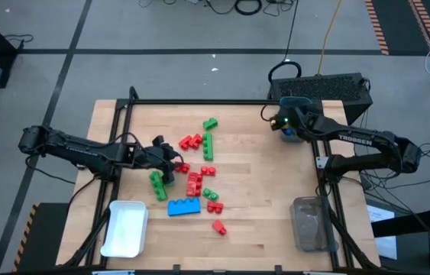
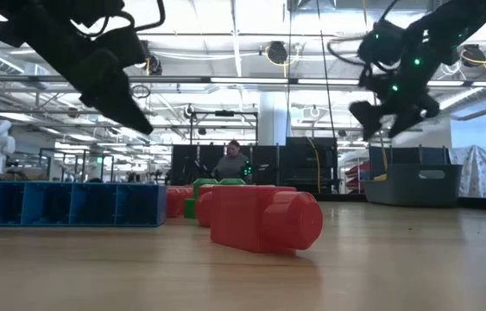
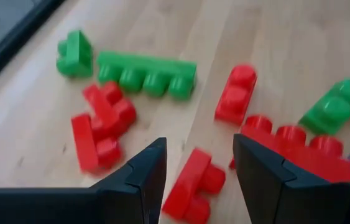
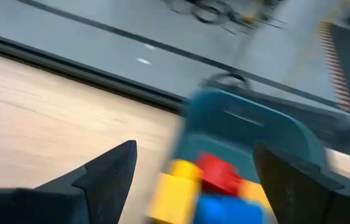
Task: Sort blocks by size
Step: Put the two stud red game piece into the white bin
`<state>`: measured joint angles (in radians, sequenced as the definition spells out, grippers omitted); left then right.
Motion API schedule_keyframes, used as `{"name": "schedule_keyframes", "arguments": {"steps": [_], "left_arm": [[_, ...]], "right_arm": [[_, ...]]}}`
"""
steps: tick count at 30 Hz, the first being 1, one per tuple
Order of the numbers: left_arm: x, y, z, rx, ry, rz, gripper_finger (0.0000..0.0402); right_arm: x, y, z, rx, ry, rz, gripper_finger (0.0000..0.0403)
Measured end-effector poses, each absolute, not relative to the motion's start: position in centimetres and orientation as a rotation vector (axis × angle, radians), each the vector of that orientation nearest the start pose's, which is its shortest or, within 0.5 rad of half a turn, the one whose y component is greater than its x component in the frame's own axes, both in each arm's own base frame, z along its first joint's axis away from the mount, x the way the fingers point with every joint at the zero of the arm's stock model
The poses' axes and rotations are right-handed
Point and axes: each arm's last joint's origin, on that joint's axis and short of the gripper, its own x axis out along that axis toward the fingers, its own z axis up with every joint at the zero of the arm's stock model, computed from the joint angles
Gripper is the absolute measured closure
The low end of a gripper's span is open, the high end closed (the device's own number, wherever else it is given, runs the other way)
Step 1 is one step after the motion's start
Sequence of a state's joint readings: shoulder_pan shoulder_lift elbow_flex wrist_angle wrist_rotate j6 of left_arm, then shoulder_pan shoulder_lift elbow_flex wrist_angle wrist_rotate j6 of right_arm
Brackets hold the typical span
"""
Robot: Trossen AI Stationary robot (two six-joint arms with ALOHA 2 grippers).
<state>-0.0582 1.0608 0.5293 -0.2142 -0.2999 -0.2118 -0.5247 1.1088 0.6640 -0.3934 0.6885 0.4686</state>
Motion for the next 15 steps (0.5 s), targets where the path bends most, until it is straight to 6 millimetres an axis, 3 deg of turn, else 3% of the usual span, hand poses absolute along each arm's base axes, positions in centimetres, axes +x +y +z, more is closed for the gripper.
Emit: {"name": "schedule_keyframes", "arguments": {"steps": [9, 15], "left_arm": [[19.0, -0.3, 19.5, -0.199, 0.915, 0.373, 0.0228], [18.9, 0.0, 19.6, -0.217, 0.914, 0.411, 0.0164]], "right_arm": [[21.1, -9.1, 23.8, 0.368, 0.350, -1.001, 0.0094], [23.1, -7.3, 24.4, 0.358, 0.234, -0.888, 0.0094]]}}
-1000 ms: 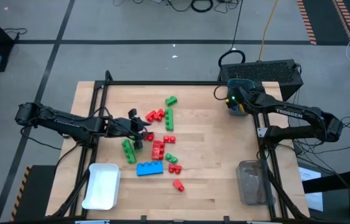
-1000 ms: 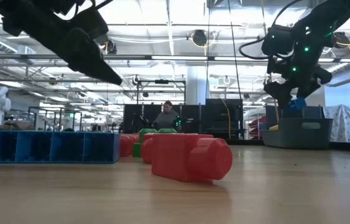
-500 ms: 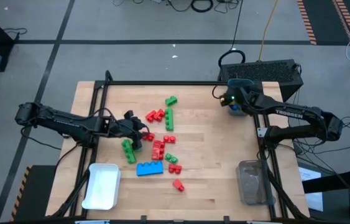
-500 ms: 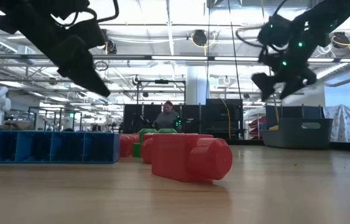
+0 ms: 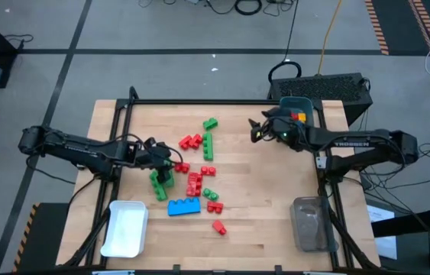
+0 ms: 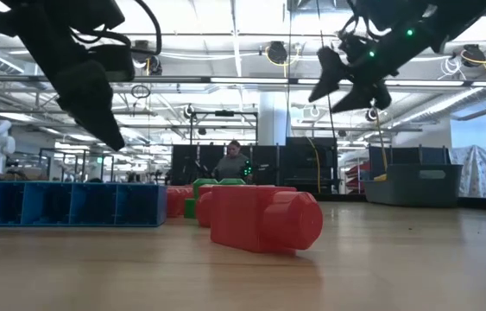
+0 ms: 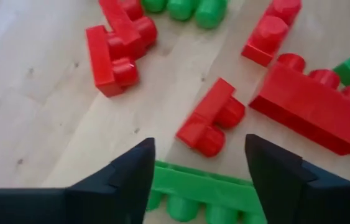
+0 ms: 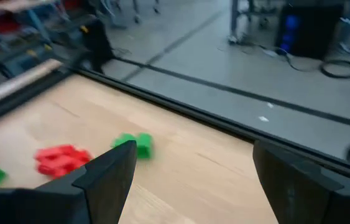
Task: Sort blocks by size
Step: Put the two stud red game piece into the white bin
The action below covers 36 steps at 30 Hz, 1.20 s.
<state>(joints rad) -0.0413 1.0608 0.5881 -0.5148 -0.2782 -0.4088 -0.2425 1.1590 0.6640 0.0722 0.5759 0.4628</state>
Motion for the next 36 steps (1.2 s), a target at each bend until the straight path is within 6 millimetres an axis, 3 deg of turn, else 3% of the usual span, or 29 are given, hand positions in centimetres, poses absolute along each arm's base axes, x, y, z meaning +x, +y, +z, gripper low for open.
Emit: {"name": "schedule_keyframes", "arguments": {"steps": [6, 15, 36], "left_arm": [[19.1, 1.0, 19.7, -0.146, 0.931, 0.349, 0.0114], [20.7, 2.1, 18.3, -0.078, 0.971, 0.188, 0.0112], [23.3, 2.6, 14.0, 0.038, 1.080, 0.077, 0.0112]], "right_arm": [[24.1, -6.7, 24.4, 0.334, 0.200, -0.838, 0.0094], [24.5, -5.9, 24.7, 0.312, 0.201, -0.717, 0.0094], [24.8, -4.9, 24.8, 0.276, 0.208, -0.674, 0.0094]]}}
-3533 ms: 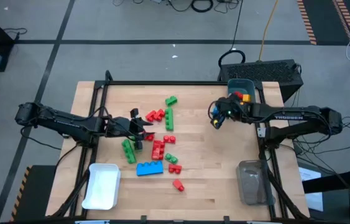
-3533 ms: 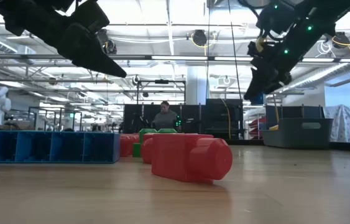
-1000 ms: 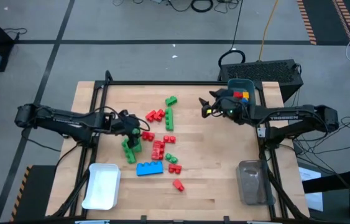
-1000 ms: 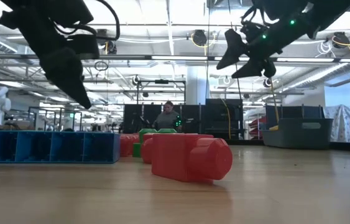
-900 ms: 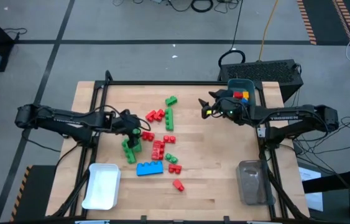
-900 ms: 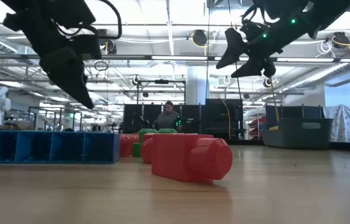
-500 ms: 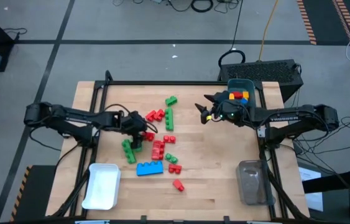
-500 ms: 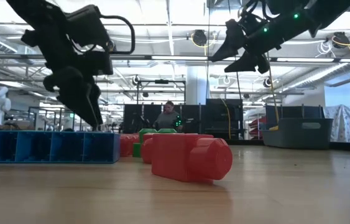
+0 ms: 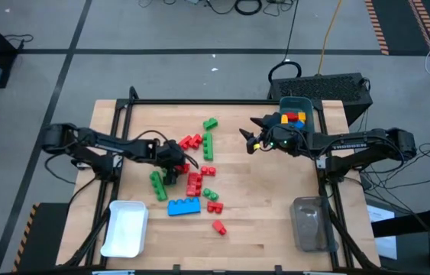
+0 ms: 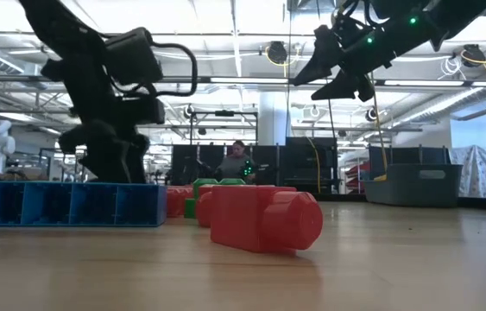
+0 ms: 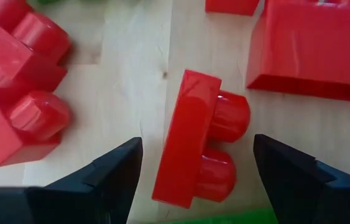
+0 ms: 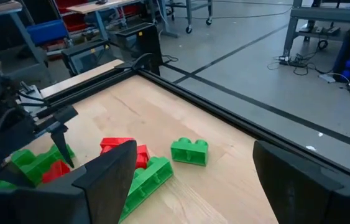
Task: Sort blocks by size
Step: Put the two stud red game piece into the white bin
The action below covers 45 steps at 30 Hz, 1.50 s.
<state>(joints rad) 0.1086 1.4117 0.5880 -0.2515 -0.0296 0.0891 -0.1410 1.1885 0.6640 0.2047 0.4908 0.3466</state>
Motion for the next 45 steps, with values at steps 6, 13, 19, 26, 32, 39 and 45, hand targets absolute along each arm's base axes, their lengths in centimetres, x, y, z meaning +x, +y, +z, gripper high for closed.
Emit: {"name": "schedule_keyframes", "arguments": {"steps": [6, 13, 19, 26, 32, 39, 45], "left_arm": [[23.52, 3.20, 13.17, 0.016, 1.106, 0.091, 0.0132], [23.56, 3.53, 13.04, -0.018, 1.105, 0.075, 0.0191], [23.70, 3.57, 13.07, -0.015, 1.090, 0.078, 0.0215], [23.68, 3.56, 13.06, -0.027, 1.090, 0.084, 0.0217], [23.68, 3.56, 13.05, -0.037, 1.090, 0.091, 0.0217], [23.68, 3.56, 13.06, -0.038, 1.090, 0.091, 0.0217], [23.72, 3.62, 13.08, -0.075, 1.082, 0.126, 0.0217]], "right_arm": [[24.74, -4.88, 24.75, 0.273, 0.219, -0.675, 0.0094], [24.72, -4.89, 24.70, 0.272, 0.224, -0.677, 0.0094], [24.72, -4.85, 24.68, 0.277, 0.225, -0.677, 0.0094], [24.70, -4.74, 24.59, 0.274, 0.236, -0.676, 0.0094], [24.66, -4.74, 24.48, 0.271, 0.249, -0.677, 0.0094], [24.63, -4.73, 24.40, 0.271, 0.256, -0.678, 0.0094], [24.63, -4.73, 24.40, 0.272, 0.256, -0.678, 0.0094]]}}
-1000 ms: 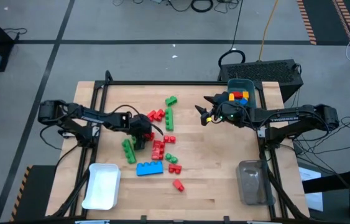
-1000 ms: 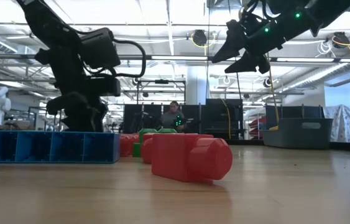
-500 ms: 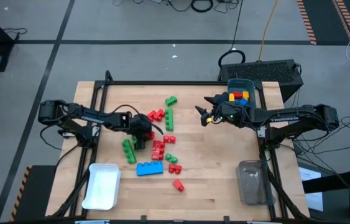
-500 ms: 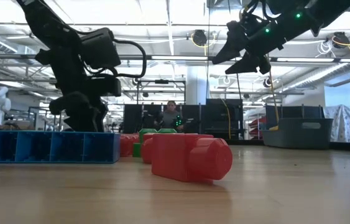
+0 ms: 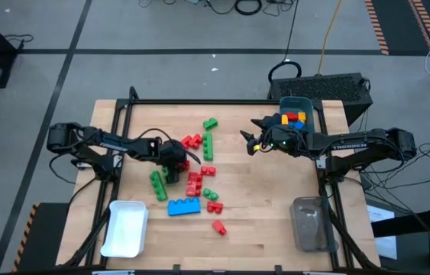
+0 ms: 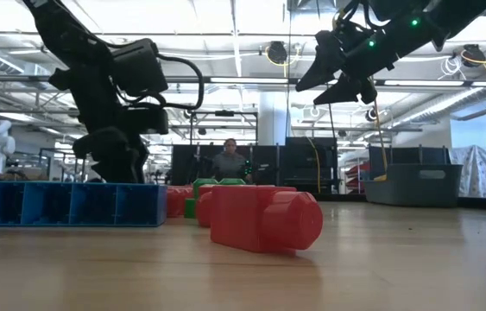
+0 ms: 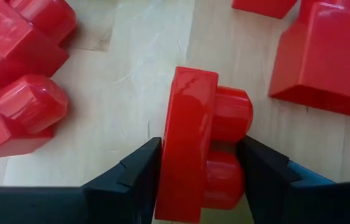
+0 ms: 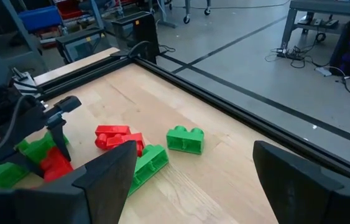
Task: Sort blocks by size
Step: Put the two stud red game piece into the white bin
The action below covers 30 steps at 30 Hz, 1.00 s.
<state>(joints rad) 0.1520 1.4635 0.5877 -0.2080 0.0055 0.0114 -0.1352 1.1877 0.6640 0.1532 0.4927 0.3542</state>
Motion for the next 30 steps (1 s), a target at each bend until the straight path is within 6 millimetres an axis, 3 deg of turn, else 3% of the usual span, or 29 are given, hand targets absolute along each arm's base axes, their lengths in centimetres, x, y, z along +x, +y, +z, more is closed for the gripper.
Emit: {"name": "schedule_keyframes", "arguments": {"steps": [9, 16, 30], "left_arm": [[23.8, 3.6, 13.8, -0.097, 1.067, 0.139, 0.0220], [24.2, 3.7, 15.6, -0.102, 1.049, 0.143, 0.0264], [24.6, 2.9, 18.5, -0.120, 1.192, 0.131, 0.0286]], "right_arm": [[24.7, -4.4, 24.4, 0.269, 0.262, -0.664, 0.0094], [24.7, -4.2, 24.4, 0.267, 0.262, -0.662, 0.0094], [24.7, -4.2, 24.4, 0.264, 0.263, -0.661, 0.0094]]}}
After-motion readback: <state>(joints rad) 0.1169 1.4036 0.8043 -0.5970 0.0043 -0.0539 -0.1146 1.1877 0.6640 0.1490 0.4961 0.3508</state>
